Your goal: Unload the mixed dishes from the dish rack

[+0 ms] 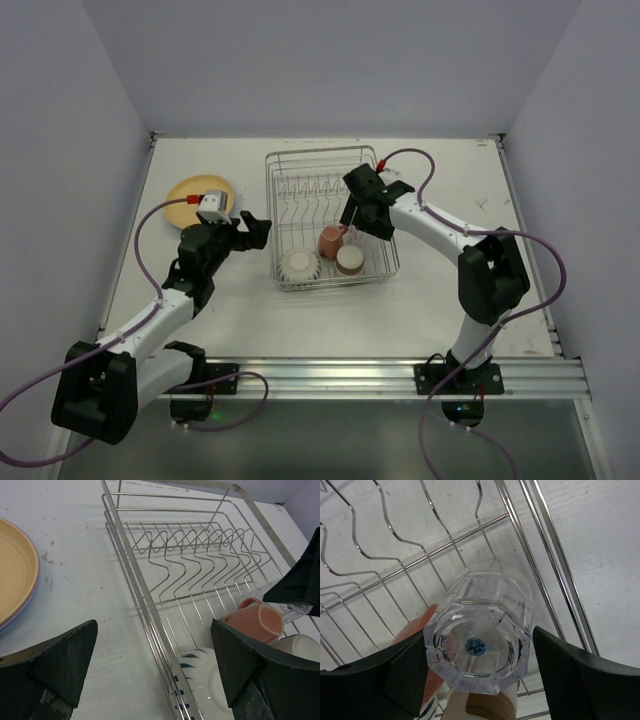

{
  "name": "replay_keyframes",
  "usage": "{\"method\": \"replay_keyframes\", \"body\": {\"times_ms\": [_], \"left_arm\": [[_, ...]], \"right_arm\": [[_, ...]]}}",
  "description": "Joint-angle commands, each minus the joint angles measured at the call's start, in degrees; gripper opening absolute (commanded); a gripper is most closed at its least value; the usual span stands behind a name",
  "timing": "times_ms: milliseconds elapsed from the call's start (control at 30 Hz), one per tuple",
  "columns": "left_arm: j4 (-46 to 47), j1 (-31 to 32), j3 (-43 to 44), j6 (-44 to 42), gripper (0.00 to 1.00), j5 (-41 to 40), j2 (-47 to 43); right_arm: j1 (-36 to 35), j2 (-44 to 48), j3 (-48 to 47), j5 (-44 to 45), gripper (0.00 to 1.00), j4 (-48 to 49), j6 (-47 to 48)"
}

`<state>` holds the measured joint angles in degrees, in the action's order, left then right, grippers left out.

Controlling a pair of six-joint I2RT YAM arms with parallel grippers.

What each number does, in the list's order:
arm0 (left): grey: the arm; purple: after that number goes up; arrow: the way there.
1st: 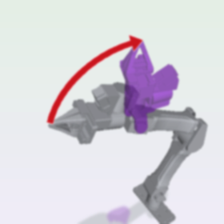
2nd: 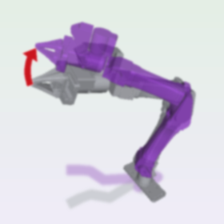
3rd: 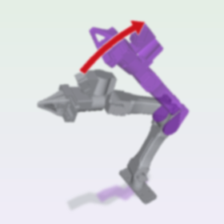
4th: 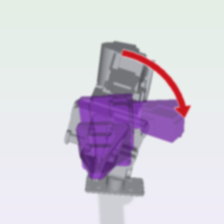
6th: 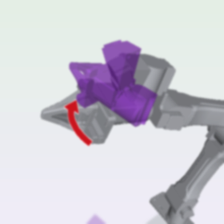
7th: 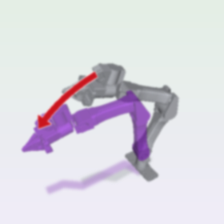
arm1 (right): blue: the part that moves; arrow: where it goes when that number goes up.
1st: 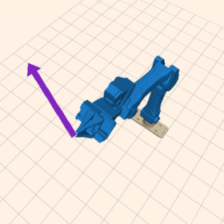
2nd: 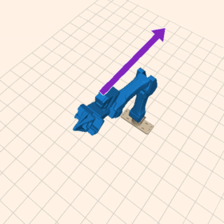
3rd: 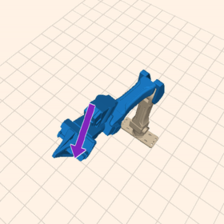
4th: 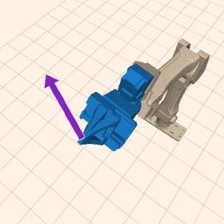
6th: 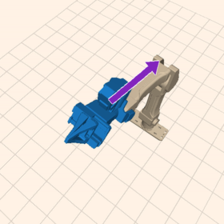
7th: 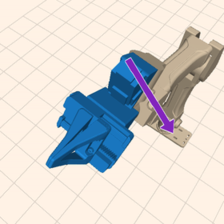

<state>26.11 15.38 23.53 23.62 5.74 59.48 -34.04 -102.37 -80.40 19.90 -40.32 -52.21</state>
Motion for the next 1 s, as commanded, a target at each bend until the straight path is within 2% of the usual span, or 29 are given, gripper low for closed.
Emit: {"method": "replay_keyframes", "body": {"times_ms": [0,200,667,967], "left_arm": [[2.54,-0.35,1.17,0.99,1.0,1.02,0.81],[2.72,-0.35,1.34,1.08,1.0,1.56,1.78],[2.55,-0.35,1.52,1.08,1.0,1.47,1.69],[2.28,-0.35,1.7,1.08,1.0,1.29,1.78]], "right_arm": [[-0.32,-0.2,-2.74,3.21,0.82,-1.7,1.05],[-0.24,0.15,-3.97,4.62,0.81,-2.75,0.97],[-0.32,-4.33,-10.04,4.88,0.71,-6.0,3.42],[-0.32,-4.86,-10.66,4.27,0.79,-6.89,4.3]]}}
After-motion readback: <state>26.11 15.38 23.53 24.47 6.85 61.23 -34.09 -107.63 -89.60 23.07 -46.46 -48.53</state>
